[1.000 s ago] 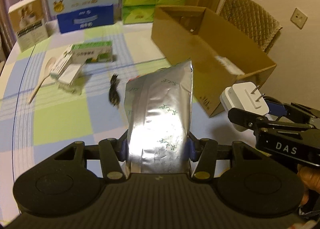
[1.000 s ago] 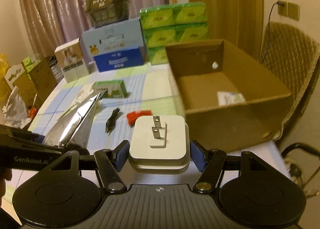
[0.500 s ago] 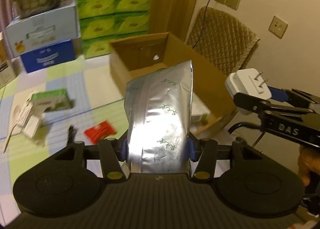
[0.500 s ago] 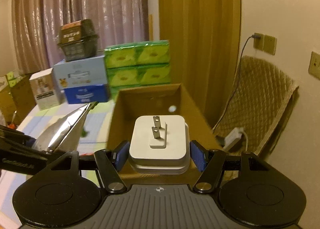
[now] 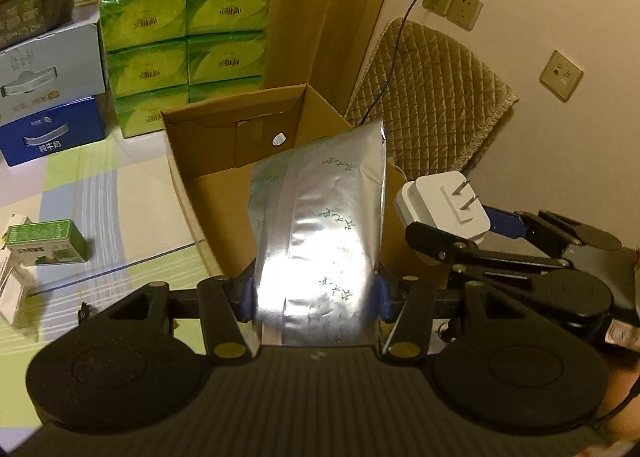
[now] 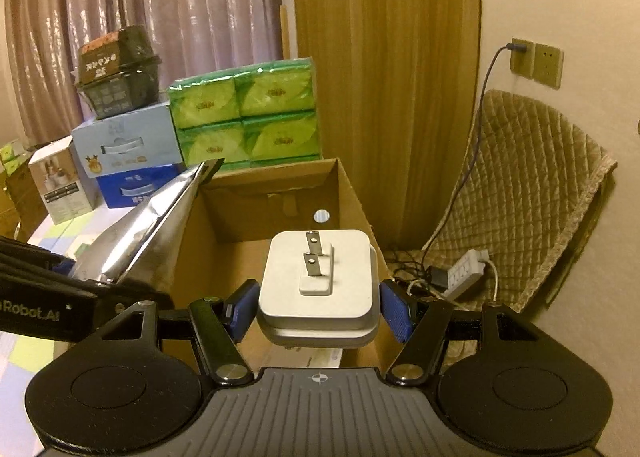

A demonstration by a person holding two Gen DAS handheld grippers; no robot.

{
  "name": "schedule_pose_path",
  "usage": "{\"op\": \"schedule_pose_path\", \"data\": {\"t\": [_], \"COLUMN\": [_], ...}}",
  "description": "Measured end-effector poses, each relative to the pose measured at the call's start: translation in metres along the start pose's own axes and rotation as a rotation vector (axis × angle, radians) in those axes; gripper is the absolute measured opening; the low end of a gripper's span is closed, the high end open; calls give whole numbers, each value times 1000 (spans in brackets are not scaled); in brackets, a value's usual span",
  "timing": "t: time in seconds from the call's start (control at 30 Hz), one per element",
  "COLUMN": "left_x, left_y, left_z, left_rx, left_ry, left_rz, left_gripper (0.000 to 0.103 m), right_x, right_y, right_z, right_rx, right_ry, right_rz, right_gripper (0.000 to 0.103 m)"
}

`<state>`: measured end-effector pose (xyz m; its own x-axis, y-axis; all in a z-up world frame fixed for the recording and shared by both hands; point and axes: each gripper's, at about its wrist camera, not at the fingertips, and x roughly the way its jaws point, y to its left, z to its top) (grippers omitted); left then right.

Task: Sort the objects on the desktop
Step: 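Carry the foil bag and charger into the cardboard box and release both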

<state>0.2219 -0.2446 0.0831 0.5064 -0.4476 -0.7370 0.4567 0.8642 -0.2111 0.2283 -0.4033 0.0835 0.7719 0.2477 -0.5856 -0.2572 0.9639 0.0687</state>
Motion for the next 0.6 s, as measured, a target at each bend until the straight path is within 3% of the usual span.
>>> {"op": "schedule_pose_path", "data": {"t": [0.43,0.6], "left_x": [32,35], "left_y": [8,17], "left_z": [9,12], "left_rx": [-53,-103], "left_ry": [8,-9], "left_rz": [-4,-22], "left_gripper": [50,58], "right_x": [28,32], "right_y": [-12,-13], "right_z": [1,0], "right_rx": [25,25], "right_ry": [24,34], "right_rz": [0,-6], "right_gripper": [63,63]}}
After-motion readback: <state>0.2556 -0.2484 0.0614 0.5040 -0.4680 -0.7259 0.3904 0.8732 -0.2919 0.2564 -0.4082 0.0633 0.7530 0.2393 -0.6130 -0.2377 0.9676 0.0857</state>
